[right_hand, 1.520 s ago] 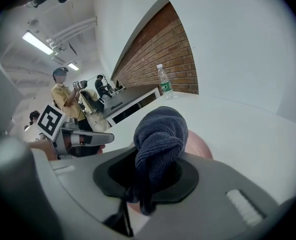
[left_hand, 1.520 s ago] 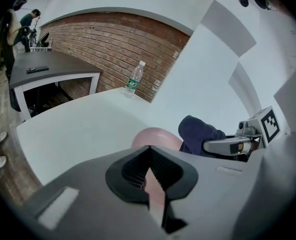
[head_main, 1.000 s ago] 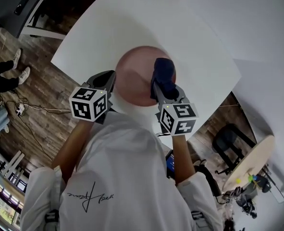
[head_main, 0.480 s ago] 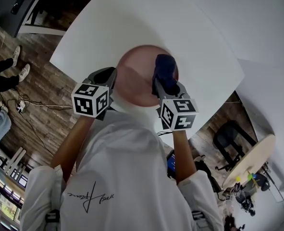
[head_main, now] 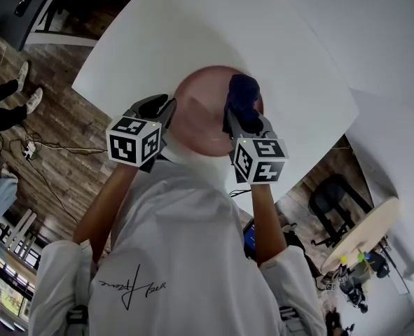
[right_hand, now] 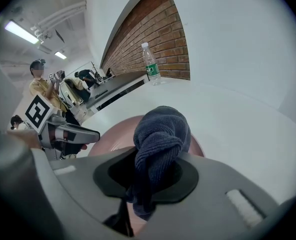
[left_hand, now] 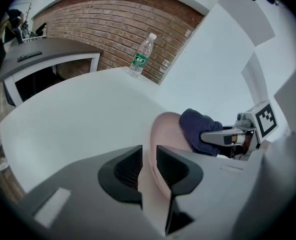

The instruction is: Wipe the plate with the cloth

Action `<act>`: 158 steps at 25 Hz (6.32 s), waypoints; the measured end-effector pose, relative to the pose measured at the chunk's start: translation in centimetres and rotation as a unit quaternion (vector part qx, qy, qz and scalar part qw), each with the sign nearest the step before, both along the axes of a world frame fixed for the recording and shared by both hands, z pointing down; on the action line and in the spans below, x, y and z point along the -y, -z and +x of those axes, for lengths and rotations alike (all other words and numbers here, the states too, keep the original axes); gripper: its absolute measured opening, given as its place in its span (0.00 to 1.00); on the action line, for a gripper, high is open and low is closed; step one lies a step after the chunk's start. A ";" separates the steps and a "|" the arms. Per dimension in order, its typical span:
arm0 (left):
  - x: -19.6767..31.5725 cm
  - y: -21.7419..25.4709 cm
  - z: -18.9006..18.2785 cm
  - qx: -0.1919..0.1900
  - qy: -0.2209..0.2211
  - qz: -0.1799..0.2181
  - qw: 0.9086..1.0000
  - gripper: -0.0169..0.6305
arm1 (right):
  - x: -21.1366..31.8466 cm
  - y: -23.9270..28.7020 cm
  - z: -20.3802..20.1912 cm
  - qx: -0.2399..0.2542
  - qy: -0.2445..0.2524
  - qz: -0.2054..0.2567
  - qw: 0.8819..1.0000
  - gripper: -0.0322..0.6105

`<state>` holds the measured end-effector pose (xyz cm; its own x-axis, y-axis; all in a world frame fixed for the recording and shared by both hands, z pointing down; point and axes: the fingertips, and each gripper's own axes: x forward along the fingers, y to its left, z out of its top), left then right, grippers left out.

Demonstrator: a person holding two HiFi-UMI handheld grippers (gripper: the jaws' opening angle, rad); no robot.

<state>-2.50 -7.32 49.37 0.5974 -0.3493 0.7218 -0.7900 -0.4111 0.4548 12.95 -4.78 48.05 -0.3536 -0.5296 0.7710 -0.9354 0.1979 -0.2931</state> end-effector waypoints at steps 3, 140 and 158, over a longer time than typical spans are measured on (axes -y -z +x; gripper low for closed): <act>0.1 -0.4 0.1 -0.002 -0.002 -0.006 1.000 0.18 | 0.2 -0.8 -0.1 -0.009 0.001 -0.009 1.000 0.19; 2.0 -1.5 2.2 -0.028 -0.022 -0.033 0.999 0.08 | 0.1 -4.0 -11.0 0.043 0.134 -0.090 0.986 0.18; 2.0 -1.6 2.1 -0.034 -0.018 -0.034 0.999 0.08 | -2.0 -4.1 -12.2 0.066 0.176 -0.127 0.974 0.19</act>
<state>-0.39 -9.35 50.96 0.6567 -0.2783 0.7009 -0.7421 -0.4044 0.5346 0.79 -2.78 52.16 -0.5833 -0.1554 0.7972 -0.7740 0.4039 -0.4876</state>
